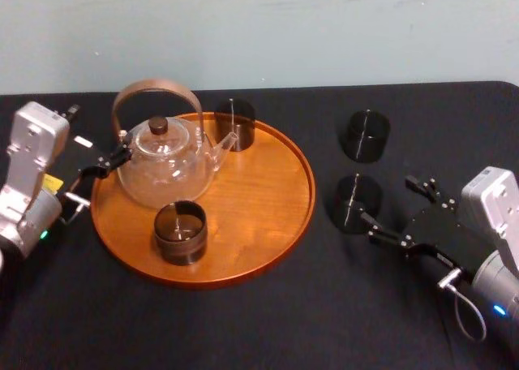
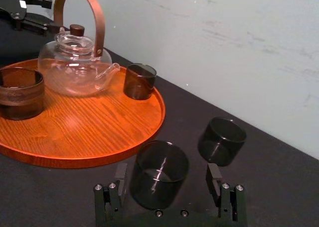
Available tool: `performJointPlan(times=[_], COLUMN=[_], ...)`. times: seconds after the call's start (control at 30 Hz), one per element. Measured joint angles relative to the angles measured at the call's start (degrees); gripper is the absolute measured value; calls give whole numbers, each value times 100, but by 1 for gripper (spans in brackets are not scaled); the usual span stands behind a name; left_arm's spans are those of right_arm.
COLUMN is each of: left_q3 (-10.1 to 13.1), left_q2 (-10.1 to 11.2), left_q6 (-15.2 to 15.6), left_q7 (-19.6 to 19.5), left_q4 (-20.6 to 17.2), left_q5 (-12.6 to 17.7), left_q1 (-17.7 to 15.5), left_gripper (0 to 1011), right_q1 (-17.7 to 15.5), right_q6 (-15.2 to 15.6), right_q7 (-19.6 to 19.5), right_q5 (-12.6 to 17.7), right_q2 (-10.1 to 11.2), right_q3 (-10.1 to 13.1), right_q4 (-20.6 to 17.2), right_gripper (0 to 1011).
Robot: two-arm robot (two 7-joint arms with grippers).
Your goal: Pick up the glass from the table and place it on the tray.
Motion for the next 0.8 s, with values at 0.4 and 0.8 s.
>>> performJointPlan(times=[0.4,0.8], left_q3=[0,0], left_q2=[0,0], left_q6=[0,0], left_q7=[0,0], left_q4=[0,0], left_q5=[0,0], left_q1=[0,0], left_gripper=[1010,1009], right_q1=[223,446], right_q6=[245,403], right_q7=[231,485], right_q5=[-34,-137], right_q2=[-262,-515], right_q3=[-22,-13], right_q4=[319,655], right_gripper=[1002,1002])
